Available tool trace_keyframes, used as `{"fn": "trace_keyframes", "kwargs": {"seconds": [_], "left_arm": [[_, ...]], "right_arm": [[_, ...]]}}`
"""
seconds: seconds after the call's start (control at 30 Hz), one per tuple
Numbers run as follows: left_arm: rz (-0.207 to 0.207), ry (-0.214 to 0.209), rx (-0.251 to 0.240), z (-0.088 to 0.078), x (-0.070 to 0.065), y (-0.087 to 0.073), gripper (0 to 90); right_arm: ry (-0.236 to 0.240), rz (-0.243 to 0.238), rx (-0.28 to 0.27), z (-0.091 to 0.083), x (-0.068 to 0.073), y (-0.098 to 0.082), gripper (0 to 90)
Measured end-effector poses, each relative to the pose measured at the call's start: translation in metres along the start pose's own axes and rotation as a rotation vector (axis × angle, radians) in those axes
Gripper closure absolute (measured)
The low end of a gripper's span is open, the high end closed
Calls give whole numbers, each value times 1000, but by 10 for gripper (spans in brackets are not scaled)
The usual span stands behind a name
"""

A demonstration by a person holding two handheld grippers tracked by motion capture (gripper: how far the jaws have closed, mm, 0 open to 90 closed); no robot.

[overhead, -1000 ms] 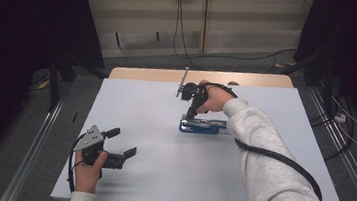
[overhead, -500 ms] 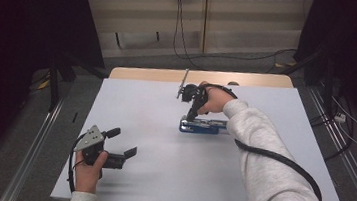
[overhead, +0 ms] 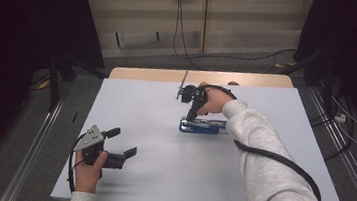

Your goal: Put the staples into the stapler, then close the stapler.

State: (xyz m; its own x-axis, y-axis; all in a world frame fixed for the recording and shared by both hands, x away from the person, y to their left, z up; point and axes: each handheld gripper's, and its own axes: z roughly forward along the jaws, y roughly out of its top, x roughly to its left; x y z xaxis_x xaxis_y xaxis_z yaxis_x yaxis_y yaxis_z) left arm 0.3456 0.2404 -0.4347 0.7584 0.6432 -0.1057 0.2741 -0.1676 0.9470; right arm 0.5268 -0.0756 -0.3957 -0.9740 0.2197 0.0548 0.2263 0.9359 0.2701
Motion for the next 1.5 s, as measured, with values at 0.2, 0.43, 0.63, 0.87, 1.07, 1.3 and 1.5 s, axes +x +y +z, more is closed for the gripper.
{"fn": "trace_keyframes", "kwargs": {"seconds": [0.2,0.43,0.63,0.87,1.07,1.3,1.5], "left_arm": [[6,3,-4,1,1,0,26],[-8,-15,8,7,0,0,26],[-18,-37,13,12,0,2,25],[-21,-53,22,17,-2,4,23],[-22,-61,40,22,-3,4,23],[-31,-63,58,32,-4,8,27],[-53,-59,57,45,-1,14,31]], "right_arm": [[-16,25,-31,-3,-1,-3,690],[-46,76,-117,-15,3,-16,541],[-54,136,-164,-22,8,-39,482],[-85,241,-243,-30,10,-66,326],[-95,274,-269,-33,14,-85,271],[-114,321,-307,-33,20,-107,203],[-139,361,-316,-35,28,-126,160]]}}
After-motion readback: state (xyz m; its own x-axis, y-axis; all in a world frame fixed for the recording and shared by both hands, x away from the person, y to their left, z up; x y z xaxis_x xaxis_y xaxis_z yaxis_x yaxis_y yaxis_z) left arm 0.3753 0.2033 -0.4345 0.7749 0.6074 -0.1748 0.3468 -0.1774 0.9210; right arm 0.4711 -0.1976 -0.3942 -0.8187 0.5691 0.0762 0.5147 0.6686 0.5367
